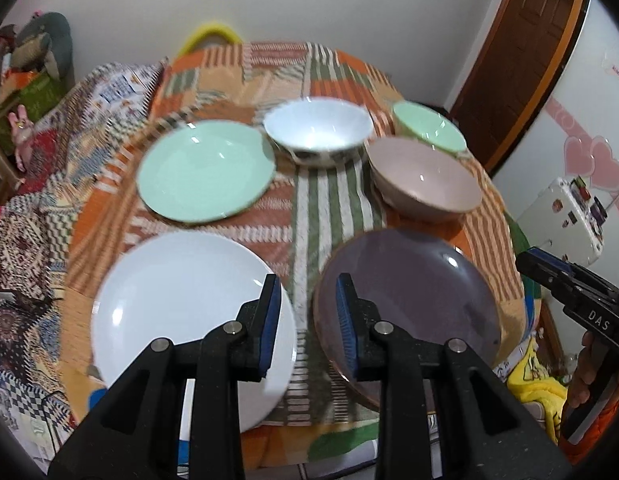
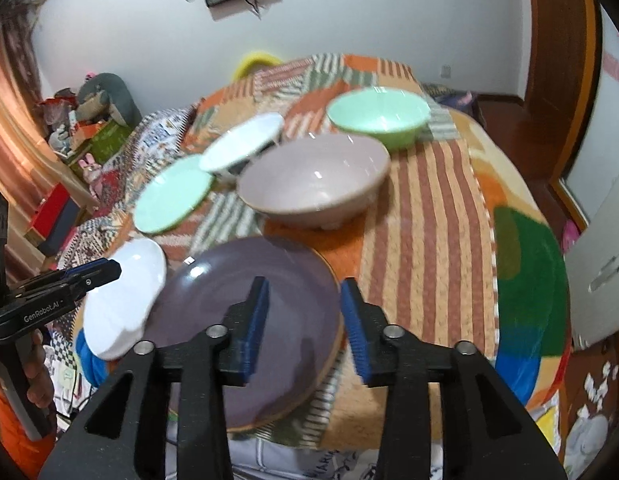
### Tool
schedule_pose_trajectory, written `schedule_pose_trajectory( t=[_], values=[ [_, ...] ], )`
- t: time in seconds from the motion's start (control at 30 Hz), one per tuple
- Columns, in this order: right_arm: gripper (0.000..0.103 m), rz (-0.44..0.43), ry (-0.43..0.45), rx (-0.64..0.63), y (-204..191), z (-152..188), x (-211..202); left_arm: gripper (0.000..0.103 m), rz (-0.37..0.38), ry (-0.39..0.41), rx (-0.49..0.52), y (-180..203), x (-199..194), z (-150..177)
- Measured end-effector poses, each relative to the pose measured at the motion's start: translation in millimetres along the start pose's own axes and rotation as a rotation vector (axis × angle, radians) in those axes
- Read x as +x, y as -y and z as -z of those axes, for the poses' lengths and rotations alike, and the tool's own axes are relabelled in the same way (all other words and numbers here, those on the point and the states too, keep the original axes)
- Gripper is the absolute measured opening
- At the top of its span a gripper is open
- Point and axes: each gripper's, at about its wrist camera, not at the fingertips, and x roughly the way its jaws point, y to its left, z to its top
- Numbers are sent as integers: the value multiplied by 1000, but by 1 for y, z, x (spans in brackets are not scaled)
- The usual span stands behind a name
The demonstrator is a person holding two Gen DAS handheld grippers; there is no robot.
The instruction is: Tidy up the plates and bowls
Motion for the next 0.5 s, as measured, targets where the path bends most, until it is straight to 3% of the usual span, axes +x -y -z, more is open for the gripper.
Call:
schedule_pose_trajectory(
  t=[0.23,0.37,0.5],
  values=[
    [37,-48,53,-77,-34,-15,-6,29,-56,89,-8,-19,-38,-4],
    [46,-81,78,-125,-57,-20,-5,46,-100,150,-28,-35,-59,-3],
    [48,-113,87,-166,-77,-24,0,49,-163,182,-31,-52,-72,-1]
  ],
)
